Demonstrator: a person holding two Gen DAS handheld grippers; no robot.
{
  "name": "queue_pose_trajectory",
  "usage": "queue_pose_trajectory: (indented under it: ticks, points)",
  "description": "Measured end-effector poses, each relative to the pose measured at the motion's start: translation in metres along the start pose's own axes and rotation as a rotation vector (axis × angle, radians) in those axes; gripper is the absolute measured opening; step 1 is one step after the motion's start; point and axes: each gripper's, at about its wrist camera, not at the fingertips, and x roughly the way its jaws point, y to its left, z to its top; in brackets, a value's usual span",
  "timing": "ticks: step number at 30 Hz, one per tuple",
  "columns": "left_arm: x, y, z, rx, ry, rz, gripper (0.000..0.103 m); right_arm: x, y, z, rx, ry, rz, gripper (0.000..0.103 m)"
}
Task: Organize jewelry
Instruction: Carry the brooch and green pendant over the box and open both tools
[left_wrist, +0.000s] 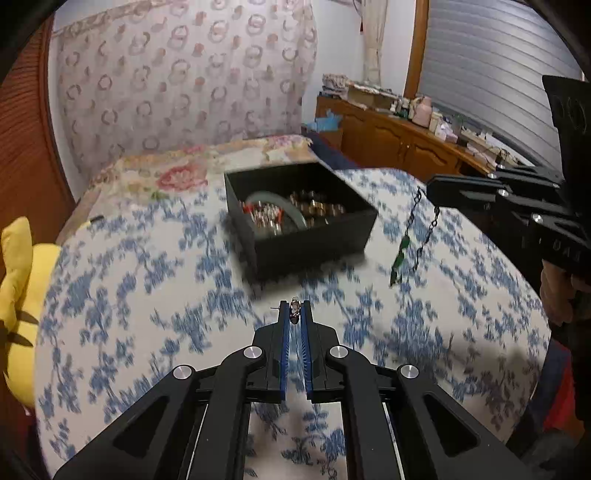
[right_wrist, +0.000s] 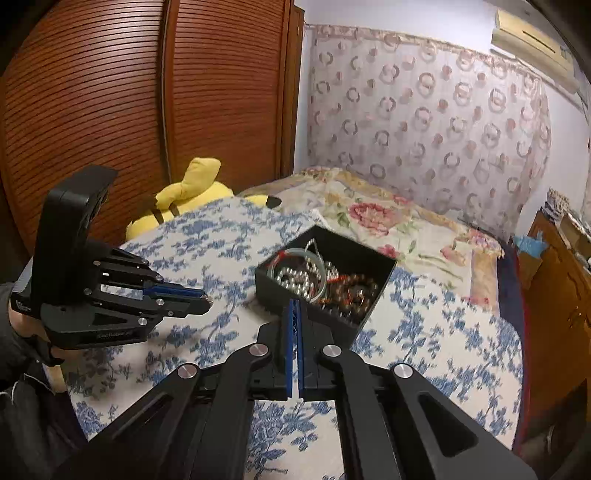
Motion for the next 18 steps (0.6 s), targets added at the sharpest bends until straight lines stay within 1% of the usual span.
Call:
queue_pose_trajectory:
  ticks: [4, 10, 14, 18]
  points:
    - [-0.002, 0.000, 0.020, 0.010, -0.032, 0.008, 0.005, -0.002, -0.005, 0.018, -0.017, -0.029, -0.012, 0.002]
    - [0.005, 0.007, 0.041, 0.003, -0.048, 0.006, 0.005, 0.005, -0.019, 0.044, -0.027, -0.063, -0.043, 0.002]
    - [0.013, 0.012, 0.056, -0.006, -0.054, 0.005, 0.005, 0.017, -0.030, 0.055, -0.020, -0.065, -0.047, 0.002]
    - [0.024, 0.019, 0.069, -0.011, -0.057, 0.010, 0.005, 0.036, -0.041, 0.056, -0.003, -0.044, -0.037, 0.002]
